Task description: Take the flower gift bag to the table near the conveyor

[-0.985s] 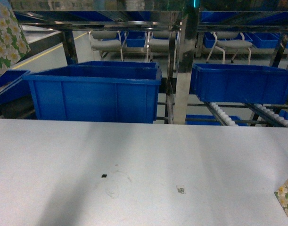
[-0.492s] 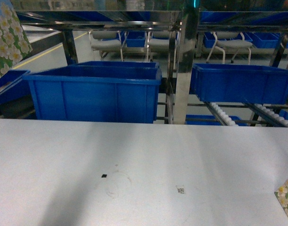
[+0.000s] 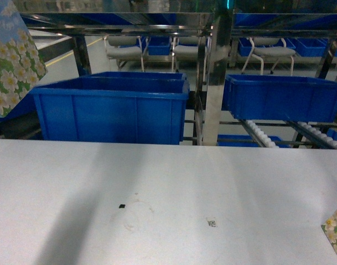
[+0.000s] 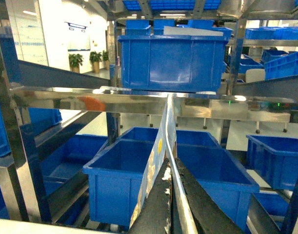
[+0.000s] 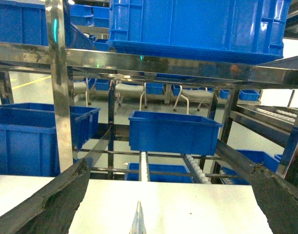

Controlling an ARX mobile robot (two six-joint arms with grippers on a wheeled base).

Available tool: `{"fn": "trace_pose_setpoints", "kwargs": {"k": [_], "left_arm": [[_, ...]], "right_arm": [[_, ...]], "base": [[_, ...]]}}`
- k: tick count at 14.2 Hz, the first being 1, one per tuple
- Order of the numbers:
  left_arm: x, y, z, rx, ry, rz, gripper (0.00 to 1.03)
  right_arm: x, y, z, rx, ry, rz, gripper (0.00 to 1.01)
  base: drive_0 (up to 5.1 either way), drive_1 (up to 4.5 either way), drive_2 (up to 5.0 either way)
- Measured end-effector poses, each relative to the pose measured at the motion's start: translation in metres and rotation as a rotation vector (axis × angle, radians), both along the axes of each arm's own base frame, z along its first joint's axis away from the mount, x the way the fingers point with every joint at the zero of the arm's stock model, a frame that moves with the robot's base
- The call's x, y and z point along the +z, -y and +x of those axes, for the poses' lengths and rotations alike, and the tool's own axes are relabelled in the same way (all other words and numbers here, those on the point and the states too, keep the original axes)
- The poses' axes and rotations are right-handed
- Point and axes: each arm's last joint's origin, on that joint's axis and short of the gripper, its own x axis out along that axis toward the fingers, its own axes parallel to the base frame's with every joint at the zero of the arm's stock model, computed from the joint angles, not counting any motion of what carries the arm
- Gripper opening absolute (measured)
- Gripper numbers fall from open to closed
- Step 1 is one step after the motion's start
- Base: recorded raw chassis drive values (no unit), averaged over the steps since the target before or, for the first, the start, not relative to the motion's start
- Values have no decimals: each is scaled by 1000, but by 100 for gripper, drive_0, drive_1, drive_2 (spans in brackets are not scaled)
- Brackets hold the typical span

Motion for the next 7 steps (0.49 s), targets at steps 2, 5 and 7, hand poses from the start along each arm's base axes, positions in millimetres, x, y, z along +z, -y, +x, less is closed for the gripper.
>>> {"fn": "trace_pose_setpoints", "kwargs": {"k": [2, 5, 7], "left_arm": [[-11, -12, 13, -1, -12, -4, 2], [-22, -26, 25, -30, -9, -6, 2], [-25, -33, 28, -57, 12, 5, 2]], "right_arm": [[0, 0, 0, 0, 0, 0, 98], [0, 0, 0, 0, 0, 0, 98], [0, 0, 0, 0, 0, 0, 98]], "base": [[0, 0, 0], [0, 0, 0], [0, 0, 0]]}}
